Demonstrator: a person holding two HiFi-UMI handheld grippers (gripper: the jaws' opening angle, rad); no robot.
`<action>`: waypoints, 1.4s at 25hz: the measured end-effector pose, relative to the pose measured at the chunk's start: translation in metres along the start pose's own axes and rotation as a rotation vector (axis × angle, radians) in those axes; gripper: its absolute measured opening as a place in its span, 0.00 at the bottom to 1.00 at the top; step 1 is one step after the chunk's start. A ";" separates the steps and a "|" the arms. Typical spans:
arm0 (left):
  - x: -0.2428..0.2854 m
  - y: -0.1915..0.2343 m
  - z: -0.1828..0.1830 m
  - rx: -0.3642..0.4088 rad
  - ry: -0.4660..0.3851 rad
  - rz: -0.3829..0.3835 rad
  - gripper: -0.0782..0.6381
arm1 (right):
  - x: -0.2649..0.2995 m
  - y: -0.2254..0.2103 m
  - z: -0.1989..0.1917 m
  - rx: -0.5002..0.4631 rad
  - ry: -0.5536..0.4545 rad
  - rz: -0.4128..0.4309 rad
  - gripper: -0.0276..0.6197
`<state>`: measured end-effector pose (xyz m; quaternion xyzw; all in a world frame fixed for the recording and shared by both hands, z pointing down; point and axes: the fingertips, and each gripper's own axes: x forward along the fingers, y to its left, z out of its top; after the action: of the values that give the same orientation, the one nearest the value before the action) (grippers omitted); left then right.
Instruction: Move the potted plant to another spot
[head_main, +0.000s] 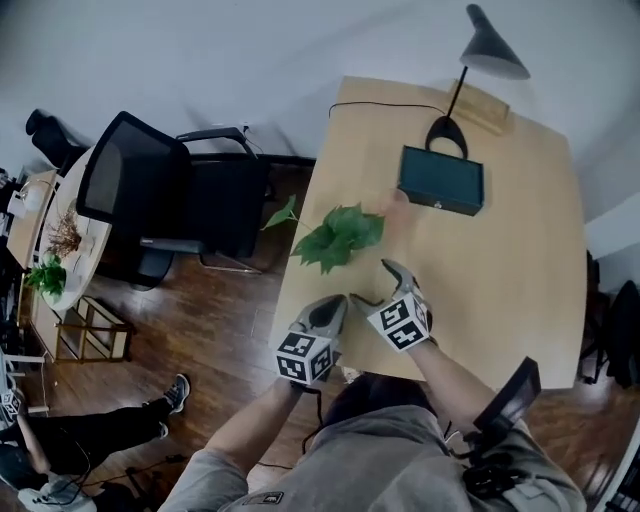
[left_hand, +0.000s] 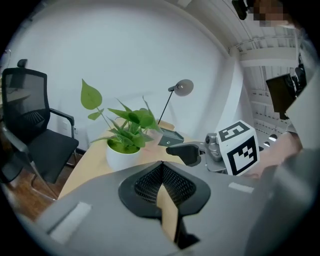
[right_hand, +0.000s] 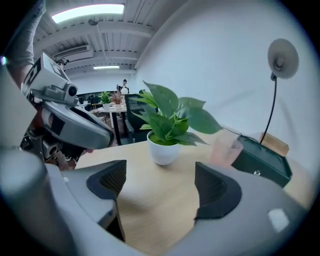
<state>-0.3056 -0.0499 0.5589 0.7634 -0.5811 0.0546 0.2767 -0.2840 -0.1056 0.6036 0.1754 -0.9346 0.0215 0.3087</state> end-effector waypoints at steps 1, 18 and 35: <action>0.000 -0.008 0.000 0.004 -0.006 -0.010 0.11 | -0.010 -0.001 0.001 -0.003 -0.001 -0.010 0.72; -0.026 -0.171 -0.025 0.003 -0.090 -0.020 0.11 | -0.185 0.025 -0.052 0.013 -0.041 -0.019 0.32; -0.078 -0.321 -0.088 0.088 -0.061 -0.136 0.11 | -0.353 0.083 -0.141 0.227 -0.121 -0.090 0.22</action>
<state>-0.0154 0.1147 0.4862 0.8138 -0.5331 0.0379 0.2281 0.0324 0.1044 0.5171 0.2521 -0.9342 0.1027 0.2305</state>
